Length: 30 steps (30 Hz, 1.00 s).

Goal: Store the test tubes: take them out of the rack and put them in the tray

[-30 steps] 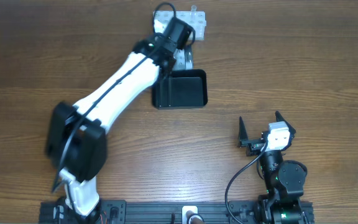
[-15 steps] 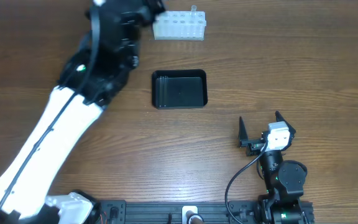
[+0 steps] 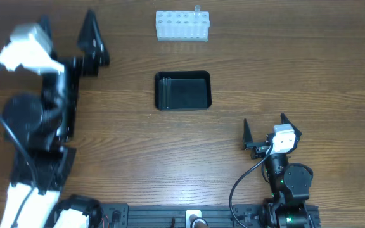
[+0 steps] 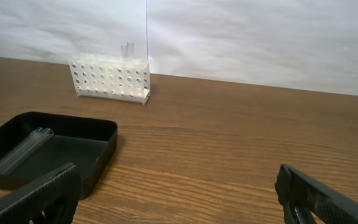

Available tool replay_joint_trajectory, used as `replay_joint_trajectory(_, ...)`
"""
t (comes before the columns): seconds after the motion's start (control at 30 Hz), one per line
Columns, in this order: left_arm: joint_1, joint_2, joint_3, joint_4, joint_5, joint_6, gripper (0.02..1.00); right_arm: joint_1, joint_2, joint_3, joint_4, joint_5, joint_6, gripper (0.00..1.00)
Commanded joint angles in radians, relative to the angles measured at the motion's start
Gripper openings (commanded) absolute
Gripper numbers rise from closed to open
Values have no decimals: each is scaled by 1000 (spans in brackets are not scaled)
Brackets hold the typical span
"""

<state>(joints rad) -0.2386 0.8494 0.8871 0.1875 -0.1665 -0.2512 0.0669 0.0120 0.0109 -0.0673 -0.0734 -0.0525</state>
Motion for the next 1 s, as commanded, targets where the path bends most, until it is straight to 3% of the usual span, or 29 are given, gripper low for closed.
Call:
replay_joint_trajectory(0.03,92,-181,-235,81,221,65,996,-5,-7,-5,-2,-12,3,991)
replay_joint_trajectory(0.27,184,-495,-594,225,256,66,996,-5,-7,-5,-2,-12,3,993)
replay_joint_trajectory(0.63,197,-750,-879,222,256,117,998,-5,-7,-5,-2,-12,3,991)
replay_joint_trajectory(1.0,195,-846,-881,-146,256,117,1000,-5,-7,-5,-2,-12,3,993)
